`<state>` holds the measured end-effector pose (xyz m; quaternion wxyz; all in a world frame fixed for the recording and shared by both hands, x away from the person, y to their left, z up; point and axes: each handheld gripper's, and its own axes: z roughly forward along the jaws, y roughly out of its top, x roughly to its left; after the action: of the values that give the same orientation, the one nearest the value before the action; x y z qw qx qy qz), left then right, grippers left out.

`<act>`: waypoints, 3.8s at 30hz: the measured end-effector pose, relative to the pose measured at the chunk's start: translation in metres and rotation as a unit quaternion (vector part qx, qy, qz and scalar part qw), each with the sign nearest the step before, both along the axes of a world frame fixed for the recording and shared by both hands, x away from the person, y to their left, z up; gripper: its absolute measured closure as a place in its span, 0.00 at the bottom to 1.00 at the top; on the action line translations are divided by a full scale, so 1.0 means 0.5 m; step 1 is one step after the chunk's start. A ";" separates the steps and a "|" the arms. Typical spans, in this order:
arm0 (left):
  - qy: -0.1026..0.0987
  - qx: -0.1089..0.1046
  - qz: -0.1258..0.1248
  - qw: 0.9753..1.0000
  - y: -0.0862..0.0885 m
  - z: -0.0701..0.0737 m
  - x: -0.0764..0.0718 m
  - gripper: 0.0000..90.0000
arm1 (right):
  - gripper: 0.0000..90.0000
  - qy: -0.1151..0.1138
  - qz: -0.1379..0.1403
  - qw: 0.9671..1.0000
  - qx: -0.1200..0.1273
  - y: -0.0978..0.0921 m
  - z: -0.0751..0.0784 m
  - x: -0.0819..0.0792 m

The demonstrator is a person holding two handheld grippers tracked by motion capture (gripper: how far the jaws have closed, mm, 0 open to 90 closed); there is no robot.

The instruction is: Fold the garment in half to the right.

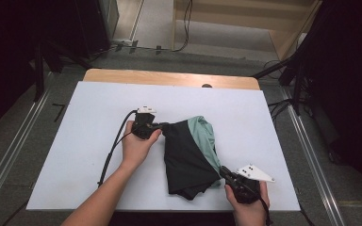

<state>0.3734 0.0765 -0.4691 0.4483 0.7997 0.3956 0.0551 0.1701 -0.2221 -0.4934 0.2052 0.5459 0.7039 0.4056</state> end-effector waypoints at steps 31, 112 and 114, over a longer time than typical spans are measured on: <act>-0.003 -0.041 0.022 0.999 0.055 0.008 0.002 0.50 | 0.50 -0.082 0.041 0.996 -0.016 0.026 0.145 0.108; 0.044 -0.066 -0.025 0.997 0.032 -0.005 -0.088 0.32 | 0.32 -0.007 0.026 0.999 0.043 0.006 0.031 0.181; 0.058 -0.063 -0.022 0.996 0.028 -0.020 -0.093 0.32 | 0.32 0.018 0.019 0.999 0.034 0.013 0.010 0.183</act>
<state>0.3269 0.0904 -0.4792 0.4750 0.7803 0.4059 -0.0257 0.2618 -0.2158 -0.4884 0.1661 0.5461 0.7037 0.4231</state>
